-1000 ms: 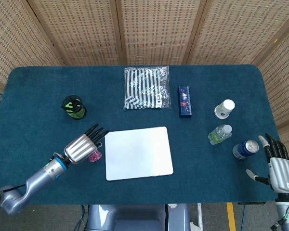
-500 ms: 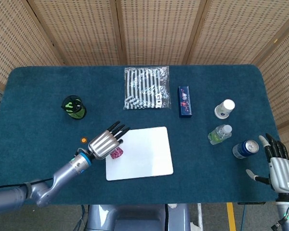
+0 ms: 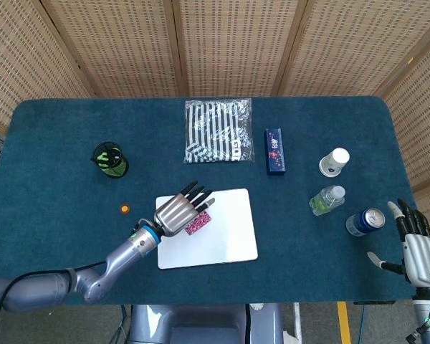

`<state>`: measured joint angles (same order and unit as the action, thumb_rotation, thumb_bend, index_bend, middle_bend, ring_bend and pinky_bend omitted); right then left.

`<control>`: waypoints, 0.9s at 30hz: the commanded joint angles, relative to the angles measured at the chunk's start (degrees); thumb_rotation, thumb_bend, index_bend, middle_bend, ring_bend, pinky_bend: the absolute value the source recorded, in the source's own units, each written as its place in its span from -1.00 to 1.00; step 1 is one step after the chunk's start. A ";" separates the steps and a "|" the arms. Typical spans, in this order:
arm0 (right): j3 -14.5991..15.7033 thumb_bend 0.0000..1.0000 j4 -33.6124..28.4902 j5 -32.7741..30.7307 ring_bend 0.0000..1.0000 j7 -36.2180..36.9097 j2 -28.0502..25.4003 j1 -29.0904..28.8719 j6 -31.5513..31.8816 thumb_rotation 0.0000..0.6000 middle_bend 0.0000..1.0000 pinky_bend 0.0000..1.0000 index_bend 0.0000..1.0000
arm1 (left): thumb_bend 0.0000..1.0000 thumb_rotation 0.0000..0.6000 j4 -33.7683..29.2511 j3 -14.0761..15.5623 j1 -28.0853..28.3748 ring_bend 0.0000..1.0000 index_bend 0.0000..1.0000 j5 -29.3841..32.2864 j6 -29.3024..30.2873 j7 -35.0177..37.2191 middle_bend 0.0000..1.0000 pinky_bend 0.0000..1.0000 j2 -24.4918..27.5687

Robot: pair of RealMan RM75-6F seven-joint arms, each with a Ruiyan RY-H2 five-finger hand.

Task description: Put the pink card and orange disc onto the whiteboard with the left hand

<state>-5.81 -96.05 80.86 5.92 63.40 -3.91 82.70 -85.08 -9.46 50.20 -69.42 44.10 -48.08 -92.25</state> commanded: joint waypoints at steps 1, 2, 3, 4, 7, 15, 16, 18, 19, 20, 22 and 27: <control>0.01 -1.00 -0.07 -0.01 -1.00 0.02 -0.04 -0.01 -0.04 1.00 -1.00 -1.00 -1.00 | -0.78 1.00 -1.99 0.50 -0.33 -1.00 -1.00 0.33 1.26 0.13 -1.00 -1.00 2.03; 0.02 -1.00 -0.09 -0.01 -1.00 0.00 -0.06 -0.01 -0.06 1.00 -1.00 -1.00 -1.00 | -0.77 1.00 -2.57 0.67 -0.61 -1.00 -1.00 0.31 1.70 0.38 -1.00 -1.00 2.73; 0.01 -1.00 -0.11 -0.02 -1.00 -0.03 -0.06 -0.02 -0.08 1.00 -1.00 -1.00 -1.00 | -0.75 1.00 -3.09 0.85 -0.93 -1.00 -0.98 0.30 2.14 0.76 -1.00 -1.00 3.49; 0.02 -1.00 -0.15 -0.02 -1.00 -0.06 -0.08 -0.03 -0.10 1.00 -1.00 -1.00 -1.00 | -0.73 1.00 -3.50 1.08 -1.39 -1.00 -0.96 0.28 2.68 1.23 -1.00 -1.00 4.36; 0.07 -1.00 -0.25 -0.01 -1.00 -0.04 -0.10 0.00 -0.13 1.00 -1.00 -1.00 -1.00 | -0.64 1.00 -3.66 1.93 -2.91 -1.00 -0.81 0.17 4.06 3.34 -1.00 -1.00 6.80; 0.14 -1.00 -0.47 -0.06 -1.00 -0.39 -0.15 -0.06 -0.30 1.00 -1.00 -1.00 -1.00 | -0.38 1.00 2.53 4.46 -6.57 -1.00 -0.36 -0.79 4.22 14.92 -1.00 -1.00 10.41; 0.14 -1.00 -0.49 -0.07 -1.00 -0.46 -0.14 -0.06 -0.30 1.00 -1.00 -1.00 -1.00 | -0.36 1.00 3.48 4.79 -6.86 -1.00 -0.33 -1.22 4.19 16.18 -1.00 -1.00 10.41; 0.14 -1.00 -0.51 -0.07 -1.00 -0.58 -0.12 -0.06 -0.28 1.00 -1.00 -1.00 -1.00 | -0.32 1.00 5.38 5.38 -7.39 -1.00 -0.27 -2.07 4.15 18.73 -1.00 -1.00 10.20; 0.13 -1.00 -0.54 -0.08 -1.00 -0.64 -0.10 -0.06 -0.26 1.00 -1.00 -1.00 -1.00 | -0.30 1.00 6.92 5.83 -7.73 -1.00 -0.23 -2.74 4.08 20.57 -1.00 -1.00 9.91; 0.13 -1.00 -0.56 -0.08 -1.00 -0.69 -0.08 -0.06 -0.25 1.00 -1.00 -1.00 -1.00 | -0.30 1.00 7.88 6.10 -7.89 -1.00 -0.22 -3.26 4.07 21.70 -1.00 -1.00 9.68; 0.12 -1.00 -0.60 -0.11 -1.00 -0.83 -0.06 -0.06 -0.22 1.00 -1.00 -1.00 -1.00 | -0.30 1.00 10.39 6.69 -8.35 -1.00 -0.20 -4.30 4.08 24.50 -1.00 -1.00 9.06; 0.11 -1.00 -0.61 -0.17 -1.00 -0.87 -0.05 -0.06 -0.24 1.00 -1.00 -1.00 -1.00 | -0.31 1.00 14.83 7.60 -9.13 -1.00 -0.20 -5.99 3.90 30.20 -1.00 -1.00 7.97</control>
<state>-5.69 -96.67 80.69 5.04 63.34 -3.97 82.46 -71.81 -2.55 41.67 -74.38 48.16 -20.01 -83.62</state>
